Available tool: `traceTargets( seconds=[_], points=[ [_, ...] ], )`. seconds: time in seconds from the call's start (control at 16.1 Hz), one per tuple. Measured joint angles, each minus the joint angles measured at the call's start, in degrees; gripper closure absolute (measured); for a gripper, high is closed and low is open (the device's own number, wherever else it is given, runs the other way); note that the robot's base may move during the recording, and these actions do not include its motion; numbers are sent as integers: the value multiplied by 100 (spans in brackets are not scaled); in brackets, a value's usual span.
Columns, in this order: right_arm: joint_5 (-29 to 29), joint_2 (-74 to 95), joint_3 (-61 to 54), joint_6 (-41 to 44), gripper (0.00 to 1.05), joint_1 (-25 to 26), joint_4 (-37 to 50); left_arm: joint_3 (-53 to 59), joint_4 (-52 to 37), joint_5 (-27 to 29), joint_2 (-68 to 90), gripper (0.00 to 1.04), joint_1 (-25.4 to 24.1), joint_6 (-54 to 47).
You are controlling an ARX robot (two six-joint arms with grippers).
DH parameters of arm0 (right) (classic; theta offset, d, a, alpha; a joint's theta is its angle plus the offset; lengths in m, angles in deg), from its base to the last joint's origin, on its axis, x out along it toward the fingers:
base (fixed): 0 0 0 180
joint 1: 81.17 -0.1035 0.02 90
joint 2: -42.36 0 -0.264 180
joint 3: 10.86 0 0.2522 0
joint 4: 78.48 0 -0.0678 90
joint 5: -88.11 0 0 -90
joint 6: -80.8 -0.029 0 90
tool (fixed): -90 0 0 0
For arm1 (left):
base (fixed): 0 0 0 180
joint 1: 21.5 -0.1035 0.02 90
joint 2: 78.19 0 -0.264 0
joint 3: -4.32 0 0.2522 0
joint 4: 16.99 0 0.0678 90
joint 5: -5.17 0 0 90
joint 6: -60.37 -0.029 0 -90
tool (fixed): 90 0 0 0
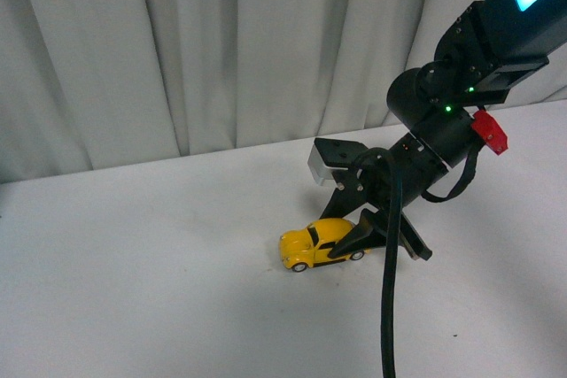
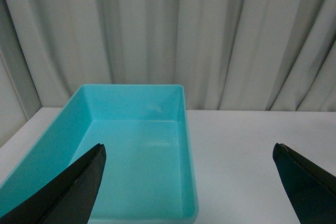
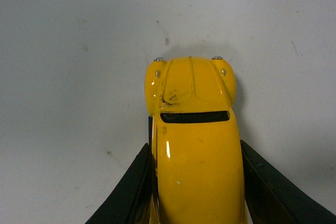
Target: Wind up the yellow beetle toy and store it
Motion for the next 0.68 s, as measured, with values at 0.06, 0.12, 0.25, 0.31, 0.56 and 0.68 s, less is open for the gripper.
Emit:
traceTargets(
  seconds=[0.06,0.12,0.25,0.31,0.56,0.68],
  points=[
    [0,-68,-136,22,63,111,17,0,2,0,0,7,0,0],
    [2,-111,-232,55,63,195,46,0,0,2,0,7,0,0],
    [17,-236,-555,162,63,424,146,0,0,0,0,7,0,0],
    [22,-293,-680,212,63,505,162,0,0,0,0,7,0,0],
    [116,-466,-1182,540,63,920,192,0,0,0,0,7,0,0],
    [118,-605,-1473,741,63,1176,162,0,0,0,0,7,0,0]
  ],
)
